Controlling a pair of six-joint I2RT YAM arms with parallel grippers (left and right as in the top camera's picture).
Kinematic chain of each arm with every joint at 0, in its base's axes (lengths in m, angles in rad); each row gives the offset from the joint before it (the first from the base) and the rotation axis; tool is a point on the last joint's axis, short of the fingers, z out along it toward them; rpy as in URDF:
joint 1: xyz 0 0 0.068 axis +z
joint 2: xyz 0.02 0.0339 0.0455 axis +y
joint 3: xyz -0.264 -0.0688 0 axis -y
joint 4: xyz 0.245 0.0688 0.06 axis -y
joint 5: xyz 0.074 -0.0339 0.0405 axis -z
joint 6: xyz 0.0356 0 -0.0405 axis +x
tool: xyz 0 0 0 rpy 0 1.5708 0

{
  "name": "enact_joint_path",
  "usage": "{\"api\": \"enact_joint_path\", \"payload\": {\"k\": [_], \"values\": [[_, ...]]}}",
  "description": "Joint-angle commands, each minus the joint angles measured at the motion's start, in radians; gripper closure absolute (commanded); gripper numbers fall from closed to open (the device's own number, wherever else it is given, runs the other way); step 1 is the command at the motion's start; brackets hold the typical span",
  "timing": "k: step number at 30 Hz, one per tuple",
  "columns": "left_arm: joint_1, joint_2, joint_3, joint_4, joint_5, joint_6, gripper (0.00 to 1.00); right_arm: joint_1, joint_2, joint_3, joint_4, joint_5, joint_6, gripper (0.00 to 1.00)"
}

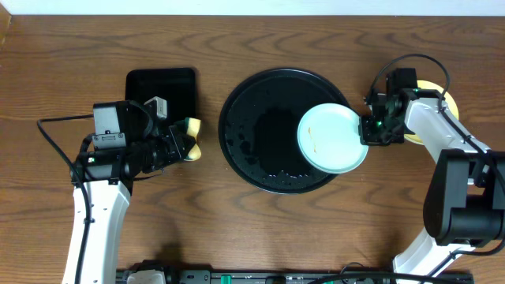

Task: Clean dirty plates on tray and stack at the side
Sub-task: 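Tilt the pale blue plate up with the right gripper, then lift the sponge with the left gripper and move it onto the blue plate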

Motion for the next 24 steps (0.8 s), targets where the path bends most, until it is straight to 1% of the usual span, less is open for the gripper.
{"api": "enact_joint_path", "payload": {"k": [1,5,10,14,16,20,24], "values": [[0.002,0.003,0.018,-0.003,-0.005,0.025,0.92,-0.005,0.005,0.008,0.004,0.0,-0.006,0.99],[0.002,0.003,0.018,-0.002,-0.005,0.04,0.92,-0.005,-0.032,0.034,-0.007,-0.01,0.015,0.99],[0.002,0.003,0.018,-0.002,-0.005,0.04,0.92,0.009,-0.145,0.039,-0.019,-0.008,0.025,0.99],[0.002,0.003,0.018,-0.002,-0.005,0.04,0.92,0.043,-0.24,0.039,-0.05,0.051,0.061,0.99],[0.002,0.003,0.018,-0.003,-0.005,0.047,0.92,0.072,-0.276,0.039,-0.064,0.113,0.074,0.99],[0.002,0.003,0.018,-0.002,-0.006,0.099,0.92,0.155,-0.322,0.039,-0.07,0.279,0.132,0.99],[0.002,0.004,0.018,0.014,-0.006,0.158,0.93,0.274,-0.332,0.039,-0.055,0.472,0.188,0.99]]}}
